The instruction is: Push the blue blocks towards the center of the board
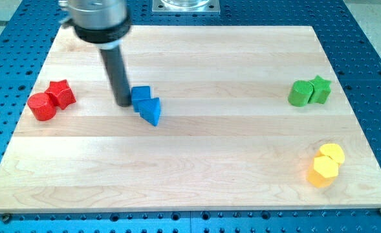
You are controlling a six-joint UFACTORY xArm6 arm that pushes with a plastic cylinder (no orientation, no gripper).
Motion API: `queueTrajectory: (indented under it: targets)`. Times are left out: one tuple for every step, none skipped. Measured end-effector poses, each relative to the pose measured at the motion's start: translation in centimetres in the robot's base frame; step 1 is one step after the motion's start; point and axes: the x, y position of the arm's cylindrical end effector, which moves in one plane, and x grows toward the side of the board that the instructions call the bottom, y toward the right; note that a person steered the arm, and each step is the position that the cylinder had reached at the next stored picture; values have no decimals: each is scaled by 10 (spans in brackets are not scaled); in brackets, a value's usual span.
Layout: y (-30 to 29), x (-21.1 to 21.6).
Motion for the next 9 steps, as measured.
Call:
queueTrajectory:
  targets:
    - [-19, 6]
    - [-51, 66]
    - [-24, 104]
    - [29, 89]
    - [35, 78]
    - [36, 67]
    - [36, 60]
    - [30, 63]
    - [58, 74]
